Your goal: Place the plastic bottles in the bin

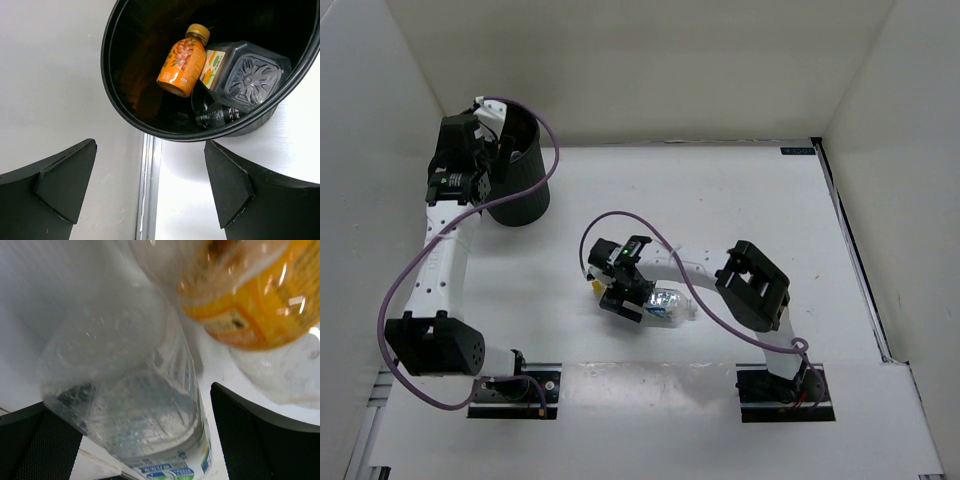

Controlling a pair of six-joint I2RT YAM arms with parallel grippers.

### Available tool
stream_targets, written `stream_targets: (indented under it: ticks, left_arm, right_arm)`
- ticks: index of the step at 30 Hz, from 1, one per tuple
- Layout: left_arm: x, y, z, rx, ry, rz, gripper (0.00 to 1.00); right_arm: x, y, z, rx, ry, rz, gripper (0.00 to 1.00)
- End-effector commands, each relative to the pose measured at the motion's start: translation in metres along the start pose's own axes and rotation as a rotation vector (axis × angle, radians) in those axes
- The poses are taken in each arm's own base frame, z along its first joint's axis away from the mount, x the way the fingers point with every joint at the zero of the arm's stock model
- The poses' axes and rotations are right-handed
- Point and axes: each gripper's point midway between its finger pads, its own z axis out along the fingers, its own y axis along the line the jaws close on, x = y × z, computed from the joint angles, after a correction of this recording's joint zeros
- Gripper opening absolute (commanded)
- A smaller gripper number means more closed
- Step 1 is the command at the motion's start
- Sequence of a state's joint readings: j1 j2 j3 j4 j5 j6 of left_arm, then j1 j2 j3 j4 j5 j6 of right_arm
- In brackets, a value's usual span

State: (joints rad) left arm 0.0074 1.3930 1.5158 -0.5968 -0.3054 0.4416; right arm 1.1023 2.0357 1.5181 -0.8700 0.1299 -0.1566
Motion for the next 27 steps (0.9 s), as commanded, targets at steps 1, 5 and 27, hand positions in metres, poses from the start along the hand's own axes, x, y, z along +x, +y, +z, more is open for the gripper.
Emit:
stream_targets:
  ticks: [1, 5, 27]
  left_arm:
    - [-0.01, 0.005, -0.016, -0.007, -0.051, -0.038, 1.0]
    - [-0.008, 0.005, -0.016, -0.003, -0.043, -0.035, 1.0]
    - [-0.049, -0.156, -0.145, 1.056, -0.272, 0.048, 1.0]
  right_arm:
    - [-0.025, 0.003, 0.0, -0.008, -0.063, -0.003, 1.0]
    - [-0.039, 0.006, -0.006, -0.027, -0.101, 0.03, 0.84]
    - [-0.055, -0.164, -0.345, -0.408, -1.259, 0.777, 0.0]
